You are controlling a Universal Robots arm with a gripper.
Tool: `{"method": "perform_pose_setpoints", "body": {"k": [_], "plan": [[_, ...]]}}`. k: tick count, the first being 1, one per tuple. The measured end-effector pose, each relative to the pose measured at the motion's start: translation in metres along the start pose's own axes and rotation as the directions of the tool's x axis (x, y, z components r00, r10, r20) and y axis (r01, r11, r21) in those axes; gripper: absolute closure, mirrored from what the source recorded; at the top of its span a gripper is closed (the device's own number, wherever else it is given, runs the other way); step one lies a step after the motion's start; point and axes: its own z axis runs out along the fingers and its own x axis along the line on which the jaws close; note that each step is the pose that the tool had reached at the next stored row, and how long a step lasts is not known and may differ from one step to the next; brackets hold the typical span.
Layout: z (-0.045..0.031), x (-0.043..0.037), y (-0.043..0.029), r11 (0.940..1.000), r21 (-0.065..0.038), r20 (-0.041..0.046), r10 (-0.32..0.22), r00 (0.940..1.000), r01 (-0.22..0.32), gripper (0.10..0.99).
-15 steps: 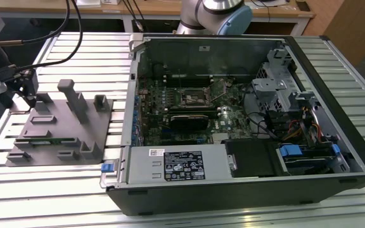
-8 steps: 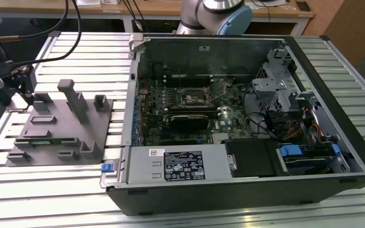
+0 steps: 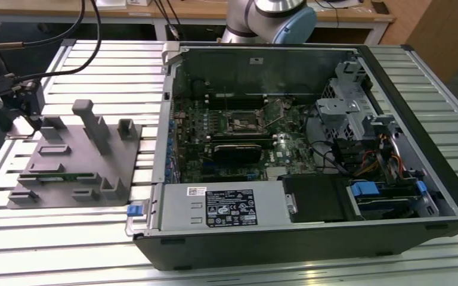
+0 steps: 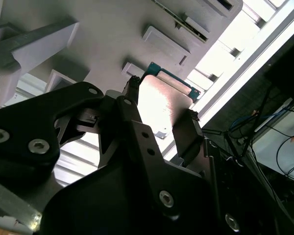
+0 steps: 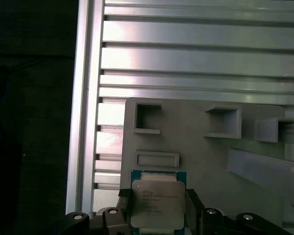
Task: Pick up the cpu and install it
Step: 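Pick up the cpu and move it towards the insertion slot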
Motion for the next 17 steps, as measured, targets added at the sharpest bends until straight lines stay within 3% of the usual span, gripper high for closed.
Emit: {"method": "perform_pose_setpoints", "body": {"k": [17], "plan": [[-0.0073,0.0001,0.0004,1.0,0.0,-0.0001,0.0,1.0,0.0,0.557]]}}
